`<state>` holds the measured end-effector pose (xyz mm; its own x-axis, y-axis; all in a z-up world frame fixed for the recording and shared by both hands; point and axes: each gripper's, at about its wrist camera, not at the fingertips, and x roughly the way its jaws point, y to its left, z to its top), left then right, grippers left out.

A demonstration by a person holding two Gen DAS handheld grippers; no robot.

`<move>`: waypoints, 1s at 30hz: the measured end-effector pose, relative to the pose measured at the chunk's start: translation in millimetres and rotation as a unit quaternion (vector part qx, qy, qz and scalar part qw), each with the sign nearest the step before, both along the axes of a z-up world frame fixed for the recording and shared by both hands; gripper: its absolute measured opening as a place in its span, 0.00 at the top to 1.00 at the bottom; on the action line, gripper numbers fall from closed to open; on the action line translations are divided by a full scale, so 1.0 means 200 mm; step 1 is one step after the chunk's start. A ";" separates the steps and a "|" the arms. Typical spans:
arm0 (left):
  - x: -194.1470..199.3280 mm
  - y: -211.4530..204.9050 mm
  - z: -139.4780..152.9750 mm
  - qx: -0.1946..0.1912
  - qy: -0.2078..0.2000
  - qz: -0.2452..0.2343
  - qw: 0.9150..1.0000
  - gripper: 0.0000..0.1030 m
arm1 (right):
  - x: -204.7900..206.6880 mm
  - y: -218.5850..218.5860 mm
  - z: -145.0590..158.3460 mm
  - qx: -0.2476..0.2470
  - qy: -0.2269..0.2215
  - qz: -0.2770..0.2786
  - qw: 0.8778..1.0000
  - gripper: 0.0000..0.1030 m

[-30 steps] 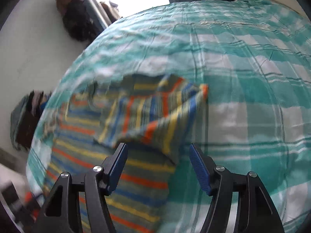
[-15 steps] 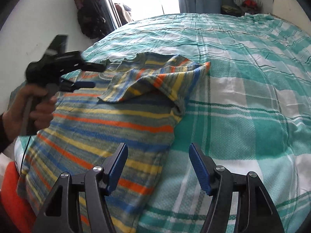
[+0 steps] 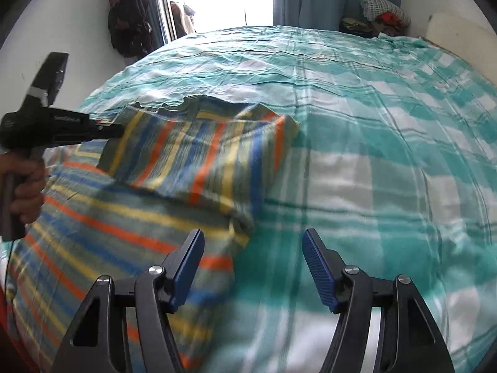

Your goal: Fold small clothes

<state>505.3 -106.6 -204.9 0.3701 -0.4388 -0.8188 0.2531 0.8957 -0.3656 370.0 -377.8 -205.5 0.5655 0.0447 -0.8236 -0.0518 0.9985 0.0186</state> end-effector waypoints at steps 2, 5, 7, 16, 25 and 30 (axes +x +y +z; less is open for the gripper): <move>0.01 -0.01 -0.03 0.009 0.007 0.001 1.000 0.97 | 0.09 -0.01 -0.09 -0.038 0.031 -0.034 0.998 0.44; 0.02 0.01 -0.10 0.039 0.020 0.001 0.999 0.90 | 0.07 -0.15 -0.15 -0.014 0.051 -0.088 0.995 0.39; -0.01 0.07 -0.11 0.040 0.028 0.009 0.999 0.79 | 0.03 -0.15 -0.11 -0.025 0.047 -0.082 0.995 0.39; -0.75 0.48 0.09 -0.041 0.008 -0.064 0.997 0.28 | -0.42 -0.05 0.19 -0.008 -0.001 -0.030 1.000 0.37; -1.60 0.83 0.00 0.085 0.152 -0.094 0.980 0.27 | -0.93 0.27 0.24 0.055 0.028 0.054 0.997 0.37; -1.59 1.08 0.26 0.034 0.096 -0.026 0.994 0.24 | -1.03 0.38 0.24 0.083 0.028 0.059 0.994 0.37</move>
